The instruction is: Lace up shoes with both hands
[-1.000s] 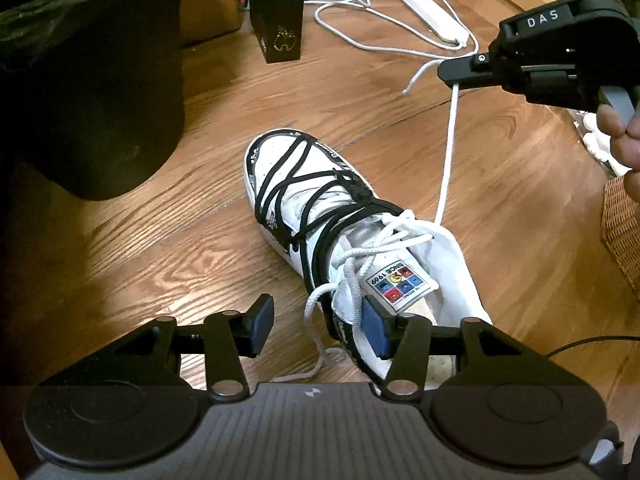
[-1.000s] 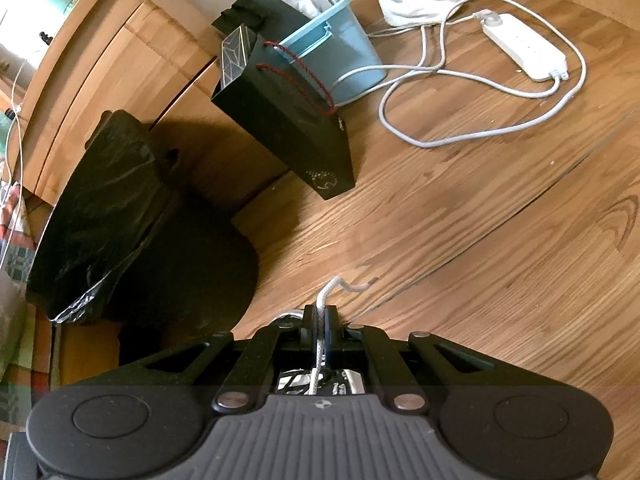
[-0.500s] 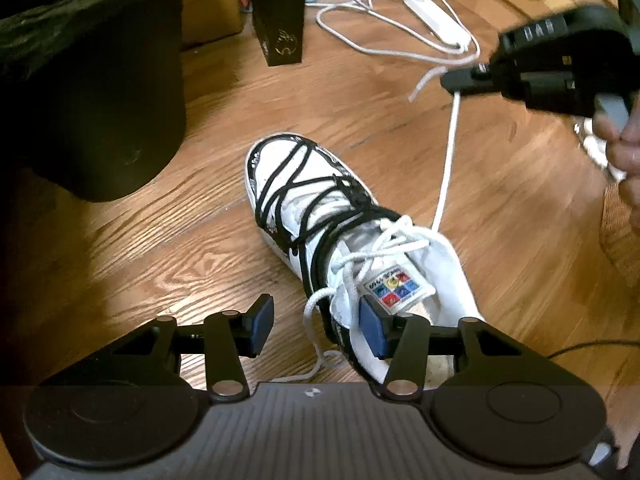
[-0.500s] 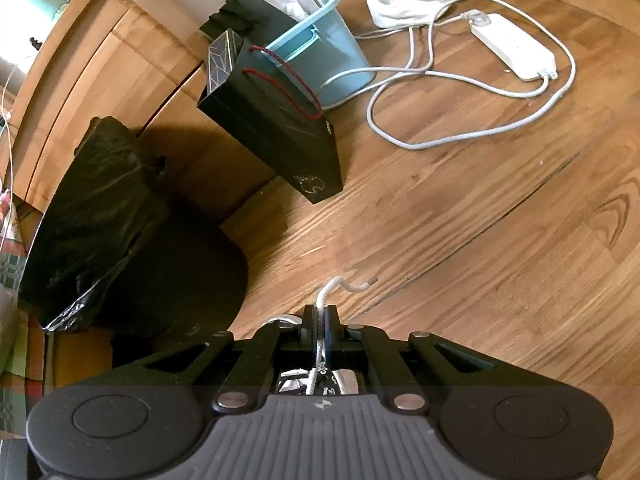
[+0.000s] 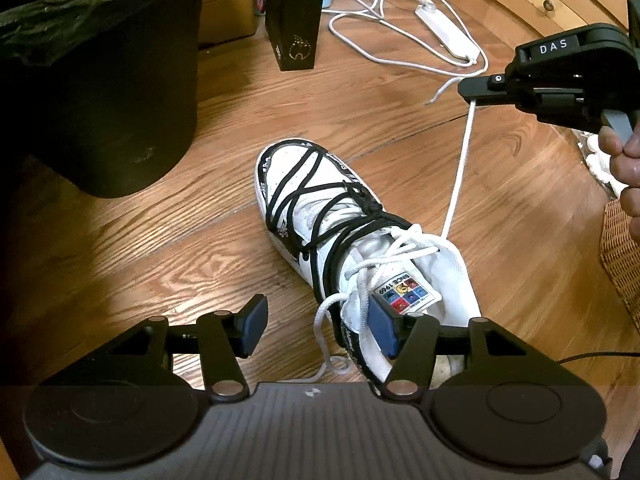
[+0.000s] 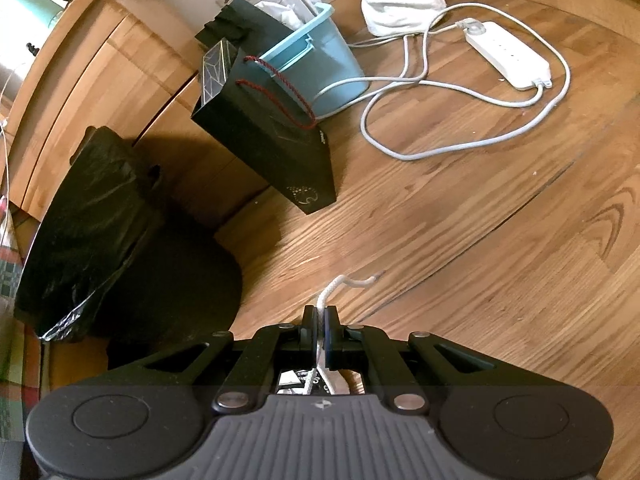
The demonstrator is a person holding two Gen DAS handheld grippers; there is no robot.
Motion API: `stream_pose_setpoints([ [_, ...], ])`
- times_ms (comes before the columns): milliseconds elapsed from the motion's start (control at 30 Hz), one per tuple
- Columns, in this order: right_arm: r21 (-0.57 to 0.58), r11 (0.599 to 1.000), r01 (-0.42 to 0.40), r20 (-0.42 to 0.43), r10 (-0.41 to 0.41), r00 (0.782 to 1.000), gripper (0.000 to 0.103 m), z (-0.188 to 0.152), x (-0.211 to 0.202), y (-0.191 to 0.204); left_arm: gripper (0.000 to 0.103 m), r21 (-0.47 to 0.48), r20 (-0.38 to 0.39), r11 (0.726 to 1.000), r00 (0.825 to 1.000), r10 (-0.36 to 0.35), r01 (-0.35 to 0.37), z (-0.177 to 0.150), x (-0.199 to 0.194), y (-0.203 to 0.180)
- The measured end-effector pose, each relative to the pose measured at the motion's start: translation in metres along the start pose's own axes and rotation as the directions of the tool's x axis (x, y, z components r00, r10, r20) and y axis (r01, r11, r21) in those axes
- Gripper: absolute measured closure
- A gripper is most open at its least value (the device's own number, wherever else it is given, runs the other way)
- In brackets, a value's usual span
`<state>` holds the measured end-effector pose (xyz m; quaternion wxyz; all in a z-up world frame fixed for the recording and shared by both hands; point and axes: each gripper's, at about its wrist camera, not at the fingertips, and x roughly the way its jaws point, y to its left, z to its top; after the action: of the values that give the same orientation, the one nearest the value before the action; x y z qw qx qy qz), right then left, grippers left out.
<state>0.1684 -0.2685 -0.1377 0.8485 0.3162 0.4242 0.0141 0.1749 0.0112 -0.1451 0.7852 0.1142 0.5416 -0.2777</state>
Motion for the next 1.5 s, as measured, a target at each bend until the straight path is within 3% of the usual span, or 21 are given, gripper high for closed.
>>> stream_pose_setpoints([
  [167,0.009,1.000,0.002,-0.014,-0.002,1.000,0.099,-0.002,0.003,-0.001,0.046,0.004,-0.003,1.000,1.000,-0.006,0.006,0.002,-0.005,-0.001],
  [267,0.025,1.000,-0.007,-0.025,0.008,1.000,0.099,0.000,0.003,-0.003,0.046,0.015,0.039,1.000,0.999,0.024,-0.025,0.006,-0.019,0.003],
  [400,0.037,0.999,-0.009,-0.036,0.010,0.999,0.099,-0.001,0.005,-0.006,0.046,-0.046,0.075,0.998,0.996,0.046,-0.043,0.009,-0.030,0.019],
  [500,0.033,0.999,-0.009,-0.040,0.010,0.999,0.099,-0.002,0.005,-0.005,0.046,0.095,0.025,0.991,0.995,0.093,-0.095,0.005,-0.024,0.011],
  [600,0.035,0.999,-0.013,-0.042,0.014,0.999,0.099,-0.002,0.006,-0.006,0.046,0.339,0.014,0.920,0.979,0.203,-0.196,-0.006,-0.014,-0.014],
  [733,0.033,0.999,-0.016,-0.054,0.018,0.998,0.098,-0.003,0.007,-0.005,0.047,0.359,-0.001,0.923,0.989,0.150,-0.140,-0.010,-0.004,-0.021],
  [833,0.030,0.999,-0.019,-0.060,0.021,0.998,0.098,-0.004,0.007,-0.004,0.047,0.397,0.000,0.909,0.991,0.137,-0.126,-0.013,-0.001,-0.026],
  [967,0.035,0.999,-0.023,-0.068,0.025,0.997,0.098,-0.004,0.008,-0.004,0.050,0.365,0.055,0.920,0.990,0.133,-0.144,-0.012,0.001,-0.022],
  [1133,0.034,0.999,-0.024,-0.073,0.026,0.997,0.098,-0.004,0.008,-0.004,0.052,0.411,0.047,0.897,0.986,0.157,-0.162,-0.017,0.017,-0.031],
  [1233,0.034,0.999,-0.023,-0.074,0.026,0.997,0.098,-0.005,0.008,-0.003,0.063,0.412,0.047,0.896,0.986,0.160,-0.165,-0.017,0.021,-0.035],
  [1300,0.032,0.999,-0.023,-0.074,0.026,0.997,0.098,-0.005,0.009,-0.003,0.086,0.398,0.036,0.908,0.991,0.129,-0.132,-0.015,0.021,-0.034],
  [1367,0.032,0.999,-0.024,-0.073,0.026,0.997,0.098,-0.005,0.009,-0.003,0.097,0.401,0.030,0.909,0.993,0.111,-0.114,-0.015,0.022,-0.038],
  [1500,0.025,0.999,-0.024,-0.070,0.026,0.997,0.098,-0.005,0.009,-0.002,0.099,0.389,0.054,0.910,0.990,0.132,-0.142,-0.016,0.022,-0.038],
])
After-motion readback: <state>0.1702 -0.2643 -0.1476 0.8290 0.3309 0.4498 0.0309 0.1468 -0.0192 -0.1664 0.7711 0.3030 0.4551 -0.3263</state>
